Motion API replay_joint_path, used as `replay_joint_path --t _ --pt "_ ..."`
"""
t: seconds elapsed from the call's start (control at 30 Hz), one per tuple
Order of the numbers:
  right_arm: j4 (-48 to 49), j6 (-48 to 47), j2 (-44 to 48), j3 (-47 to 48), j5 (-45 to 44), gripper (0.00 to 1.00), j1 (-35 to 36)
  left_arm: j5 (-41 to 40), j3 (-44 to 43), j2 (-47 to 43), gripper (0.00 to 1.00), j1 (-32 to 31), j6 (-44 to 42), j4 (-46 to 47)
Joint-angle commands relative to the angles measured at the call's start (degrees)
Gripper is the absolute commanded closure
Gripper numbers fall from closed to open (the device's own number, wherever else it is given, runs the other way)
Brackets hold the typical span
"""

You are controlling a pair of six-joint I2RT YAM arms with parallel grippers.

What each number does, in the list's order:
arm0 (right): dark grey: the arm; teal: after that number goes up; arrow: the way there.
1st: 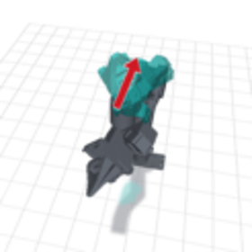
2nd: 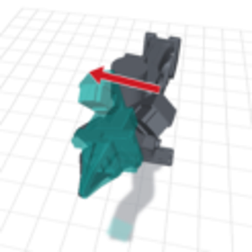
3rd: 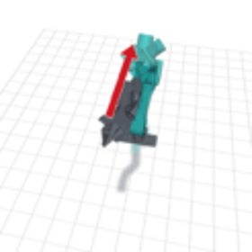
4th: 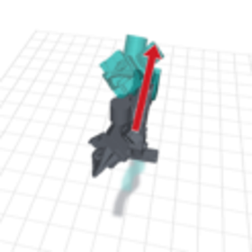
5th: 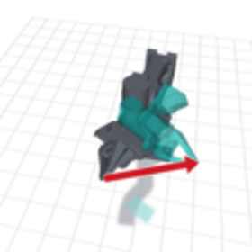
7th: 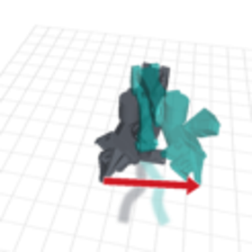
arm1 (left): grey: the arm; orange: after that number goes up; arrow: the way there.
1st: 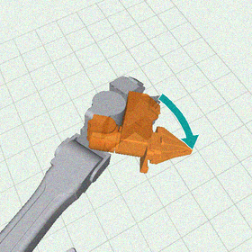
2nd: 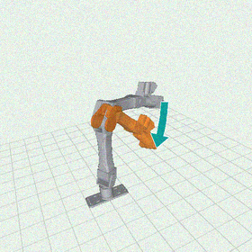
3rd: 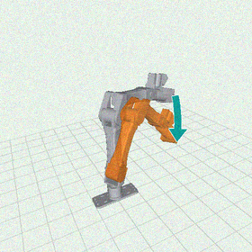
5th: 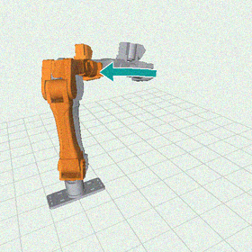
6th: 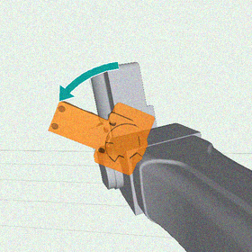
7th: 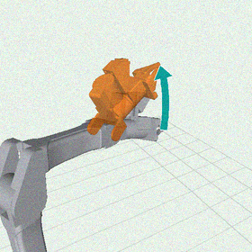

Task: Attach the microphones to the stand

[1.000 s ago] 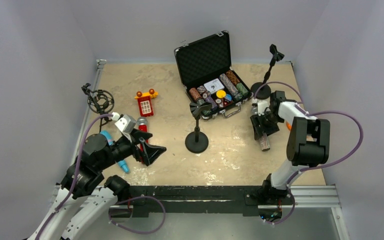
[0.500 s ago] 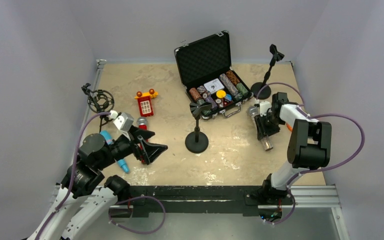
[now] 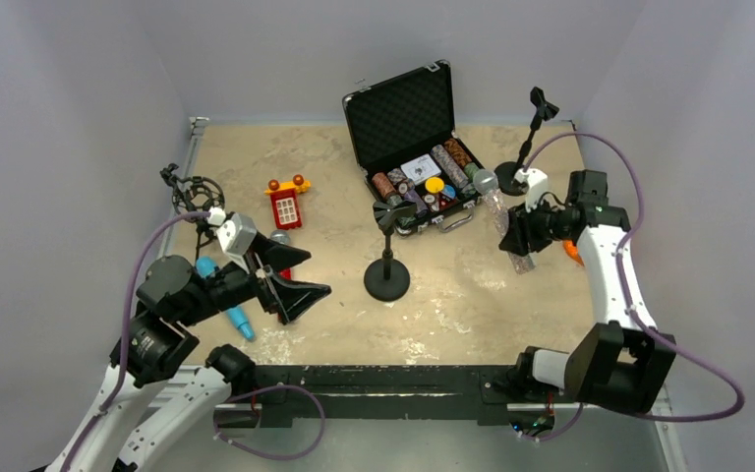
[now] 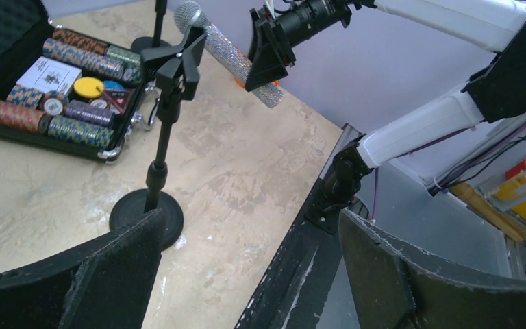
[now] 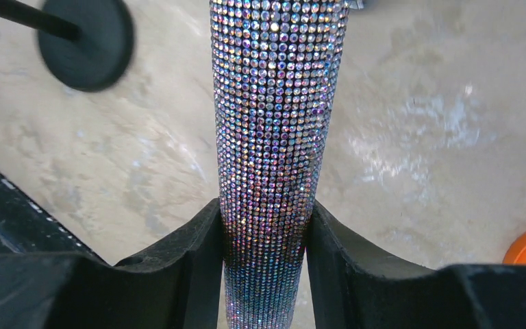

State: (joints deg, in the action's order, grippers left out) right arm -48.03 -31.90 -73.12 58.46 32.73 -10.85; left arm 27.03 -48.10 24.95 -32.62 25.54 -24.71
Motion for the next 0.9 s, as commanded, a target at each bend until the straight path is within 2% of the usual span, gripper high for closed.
replay_joint_path --t 0.0,0.17,0.27,0.33,0.37,0.5,0.57,0.67,0.73,0.87 --pt "-7.5 -5.8 5.2 8.6 17.8 1.00 0.1 8.0 -5.3 4.4 0.01 0.4 -1.5 5.7" --pt "-13.4 -7.9 5.5 22.8 26.2 1.00 3.5 12.6 -8.7 11.4 0.01 0.3 3.8 14.6" --pt "-12.0 -7.8 4.7 29.0 27.7 1.00 7.7 15.0 -13.0 16.3 0.01 0.3 0.6 13.2" --pt "-10.7 -9.6 4.0 31.6 30.9 1.00 9.9 18.6 -15.8 19.4 0.01 0.3 -7.1 9.6" --pt "-10.8 -11.2 3.6 32.5 33.1 1.00 10.4 19.8 -18.3 21.6 0.02 0.2 -13.9 6.2" --pt "-11.0 -18.9 1.4 34.2 42.8 1.00 13.8 20.8 -23.8 27.4 0.02 0.3 -31.5 -5.3" --pt "-10.9 -23.3 0.4 34.2 43.3 1.00 15.4 22.2 -23.6 29.1 0.04 0.2 -38.3 -6.4" --pt "-11.5 -28.4 -1.7 34.8 43.5 1.00 16.9 21.4 -22.5 31.0 0.04 0.2 -45.3 -5.1" --pt "-15.4 -33.6 -3.6 36.3 44.1 1.00 17.4 20.6 -22.2 32.5 0.04 0.3 -49.0 -4.0" --pt "-20.4 -39.7 -5.8 36.4 43.4 1.00 18.5 20.1 -21.5 36.2 0.04 0.3 -51.1 1.1"
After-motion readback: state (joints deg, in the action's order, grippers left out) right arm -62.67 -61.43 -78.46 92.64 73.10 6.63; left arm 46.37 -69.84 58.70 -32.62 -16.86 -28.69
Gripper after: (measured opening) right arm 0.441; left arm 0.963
